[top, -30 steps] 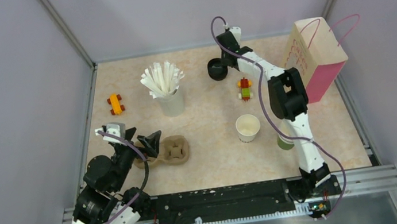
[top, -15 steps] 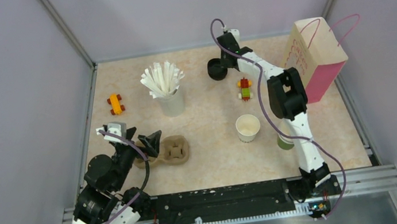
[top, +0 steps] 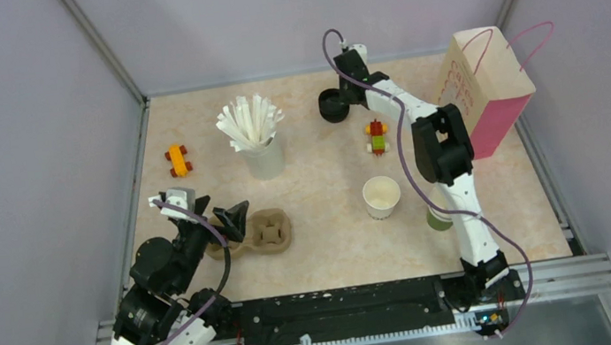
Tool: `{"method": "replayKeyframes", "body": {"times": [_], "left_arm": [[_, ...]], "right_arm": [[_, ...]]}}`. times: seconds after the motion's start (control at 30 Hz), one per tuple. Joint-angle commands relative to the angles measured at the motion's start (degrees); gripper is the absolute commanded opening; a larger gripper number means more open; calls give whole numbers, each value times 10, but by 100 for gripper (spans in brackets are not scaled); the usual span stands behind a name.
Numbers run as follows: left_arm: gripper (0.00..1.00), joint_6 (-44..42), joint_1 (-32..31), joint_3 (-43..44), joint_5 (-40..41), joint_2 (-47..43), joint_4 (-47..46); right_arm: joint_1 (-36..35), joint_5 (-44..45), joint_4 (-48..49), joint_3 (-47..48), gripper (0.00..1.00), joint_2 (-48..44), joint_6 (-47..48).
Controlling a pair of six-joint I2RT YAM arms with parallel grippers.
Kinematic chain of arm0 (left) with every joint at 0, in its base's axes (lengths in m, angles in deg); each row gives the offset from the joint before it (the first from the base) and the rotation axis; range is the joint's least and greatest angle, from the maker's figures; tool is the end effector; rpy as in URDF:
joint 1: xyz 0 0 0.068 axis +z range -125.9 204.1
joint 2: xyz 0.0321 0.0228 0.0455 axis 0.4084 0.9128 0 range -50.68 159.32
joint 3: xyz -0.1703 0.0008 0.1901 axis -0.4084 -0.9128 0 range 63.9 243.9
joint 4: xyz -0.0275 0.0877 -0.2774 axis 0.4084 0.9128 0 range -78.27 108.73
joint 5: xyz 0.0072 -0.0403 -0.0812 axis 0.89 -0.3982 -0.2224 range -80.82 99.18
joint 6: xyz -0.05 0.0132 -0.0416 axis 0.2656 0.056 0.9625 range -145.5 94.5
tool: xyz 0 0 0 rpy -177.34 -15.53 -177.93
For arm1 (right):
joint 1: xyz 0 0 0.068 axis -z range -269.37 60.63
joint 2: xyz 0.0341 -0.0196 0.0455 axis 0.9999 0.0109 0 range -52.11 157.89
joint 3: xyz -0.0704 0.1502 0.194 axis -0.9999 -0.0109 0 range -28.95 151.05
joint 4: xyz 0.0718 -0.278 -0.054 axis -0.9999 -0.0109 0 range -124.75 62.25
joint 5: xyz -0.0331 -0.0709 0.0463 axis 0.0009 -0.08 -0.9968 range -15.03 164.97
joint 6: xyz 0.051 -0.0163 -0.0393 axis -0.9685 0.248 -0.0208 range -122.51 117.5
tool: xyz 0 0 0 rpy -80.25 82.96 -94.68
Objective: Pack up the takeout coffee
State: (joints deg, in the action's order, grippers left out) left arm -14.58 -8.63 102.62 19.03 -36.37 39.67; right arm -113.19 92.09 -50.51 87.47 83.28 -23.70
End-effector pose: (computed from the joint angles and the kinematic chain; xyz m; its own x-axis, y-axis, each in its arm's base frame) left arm 0.1188 -0.0656 0.3358 -0.1246 -0.1418 -0.9820 0.3724 0.9107 -0.1788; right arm 0.5274 0.2159 0.1699 -0.6346 0.0976 -0.7666 0.0477 0.9951 0.0871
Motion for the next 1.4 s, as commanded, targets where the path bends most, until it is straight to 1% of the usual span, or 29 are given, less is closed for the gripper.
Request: {"method": "replayKeyframes", "body": {"times": [0.0, 0.17, 0.2, 0.23, 0.33, 0.9, 1.07, 1.2, 1.37], "left_arm": [[99, -5, -1, -5, -4, 4, -27], [99, -5, -1, -5, -7, 8, -26], [99, -5, -1, -5, -7, 8, -26], [99, -5, -1, -5, -7, 8, -26], [99, -5, -1, -4, -7, 8, -26], [99, -5, -1, -4, -5, 9, -26], [99, -5, -1, -4, -4, 8, -26], [99, -5, -1, -5, -6, 10, -26], [99, -5, -1, -4, -6, 9, -25]], "right_arm": [[5, -12, 0, 29, 0, -43, 15], [5, -13, 0, 23, 0, -49, 14], [5, -12, 0, 22, 4, -51, 14], [5, -10, 0, 20, 5, -52, 15], [5, -9, -1, 22, 0, -53, 19], [5, -24, 12, 28, 0, -69, 14], [6, -37, 10, 28, 0, -58, 2], [8, -25, 11, 28, 0, -58, -15], [18, -47, 5, 30, 0, -60, -52]]}}
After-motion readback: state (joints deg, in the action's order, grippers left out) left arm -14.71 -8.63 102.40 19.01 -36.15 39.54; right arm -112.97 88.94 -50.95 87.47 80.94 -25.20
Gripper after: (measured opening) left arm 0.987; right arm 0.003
